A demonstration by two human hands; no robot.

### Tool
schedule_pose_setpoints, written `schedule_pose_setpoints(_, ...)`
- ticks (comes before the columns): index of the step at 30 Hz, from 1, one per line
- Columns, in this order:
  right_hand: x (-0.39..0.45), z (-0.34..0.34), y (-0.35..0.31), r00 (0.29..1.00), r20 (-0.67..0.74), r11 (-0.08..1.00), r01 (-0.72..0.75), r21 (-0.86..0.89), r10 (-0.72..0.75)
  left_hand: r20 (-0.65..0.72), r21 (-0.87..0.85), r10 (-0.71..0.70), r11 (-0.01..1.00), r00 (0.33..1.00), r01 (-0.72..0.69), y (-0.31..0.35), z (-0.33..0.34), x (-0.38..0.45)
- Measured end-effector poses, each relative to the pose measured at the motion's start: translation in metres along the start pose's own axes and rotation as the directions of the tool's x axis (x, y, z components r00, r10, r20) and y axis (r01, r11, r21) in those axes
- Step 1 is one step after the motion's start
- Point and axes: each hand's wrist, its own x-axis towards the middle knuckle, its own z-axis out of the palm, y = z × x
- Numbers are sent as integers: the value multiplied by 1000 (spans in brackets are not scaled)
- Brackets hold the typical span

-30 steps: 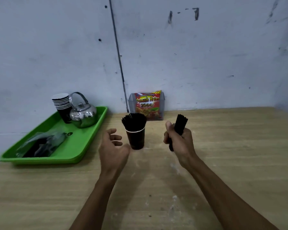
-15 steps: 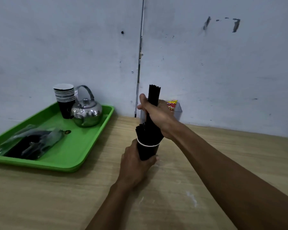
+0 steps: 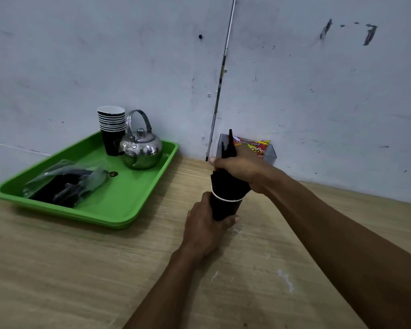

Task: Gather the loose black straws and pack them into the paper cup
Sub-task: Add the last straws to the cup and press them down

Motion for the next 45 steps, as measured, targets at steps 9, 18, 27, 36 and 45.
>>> schedule_pose_setpoints(9,-10,-20,1,992,104,992,-85,89,76,-1,-17,-5,1000,1000,5,0,0,0)
schedule_pose_setpoints(18,-6,-21,11,986,69,959,-166,229,154,-9,-20,-19,1000,1000,19,0,1,1)
schedule_pose_setpoints(27,-3,-23,14,998,-12,978,-58,201,62,-25,-9,-7,1000,1000,7,0,1,2)
schedule_pose_setpoints(36,-6,-18,-11,976,-13,966,214,-147,-218,-17,-22,-6,1000,1000,6,0,1,0)
schedule_pose_setpoints(45,7,8,18,946,152,631,305,-713,-285,4,-25,-21,999,1000,21,1,1,0)
